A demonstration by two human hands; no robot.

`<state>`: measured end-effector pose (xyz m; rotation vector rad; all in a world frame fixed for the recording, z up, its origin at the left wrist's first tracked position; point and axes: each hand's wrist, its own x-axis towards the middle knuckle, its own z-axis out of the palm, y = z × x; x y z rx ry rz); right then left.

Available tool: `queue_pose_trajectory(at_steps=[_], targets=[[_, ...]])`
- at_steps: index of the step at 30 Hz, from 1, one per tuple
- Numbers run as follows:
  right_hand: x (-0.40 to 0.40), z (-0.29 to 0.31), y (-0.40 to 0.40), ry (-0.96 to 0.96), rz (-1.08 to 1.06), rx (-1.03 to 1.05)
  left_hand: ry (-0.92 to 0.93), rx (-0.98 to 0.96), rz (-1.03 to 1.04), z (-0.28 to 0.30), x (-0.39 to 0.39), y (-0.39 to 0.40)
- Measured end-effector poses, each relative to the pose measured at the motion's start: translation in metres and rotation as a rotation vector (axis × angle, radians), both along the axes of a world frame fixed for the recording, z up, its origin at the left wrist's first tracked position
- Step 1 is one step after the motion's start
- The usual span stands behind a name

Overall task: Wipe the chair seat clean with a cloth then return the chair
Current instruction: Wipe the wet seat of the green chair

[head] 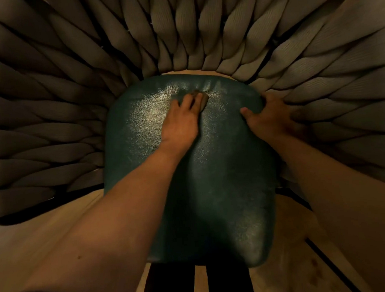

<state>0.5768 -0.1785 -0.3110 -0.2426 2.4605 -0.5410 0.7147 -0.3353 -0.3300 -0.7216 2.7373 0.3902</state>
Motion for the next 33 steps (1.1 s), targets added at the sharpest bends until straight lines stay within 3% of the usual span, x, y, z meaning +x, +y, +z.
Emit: queue_pose_trajectory(at_steps=[8, 17, 26, 33], targets=[[0.004, -0.003, -0.02, -0.002, 0.105, 0.225, 0.012, -0.08, 0.182, -0.011, 0.056, -0.055], [0.008, -0.007, -0.021, 0.044, 0.087, 0.233, 0.061, -0.156, 0.395, -0.009, 0.105, -0.115], [0.009, -0.005, -0.017, 0.01, -0.033, 0.069, 0.173, -0.104, 0.458, -0.02, 0.074, -0.093], [-0.001, 0.011, -0.006, -0.067, -0.196, -0.128, 0.192, 0.004, 0.335, -0.019, 0.014, -0.044]])
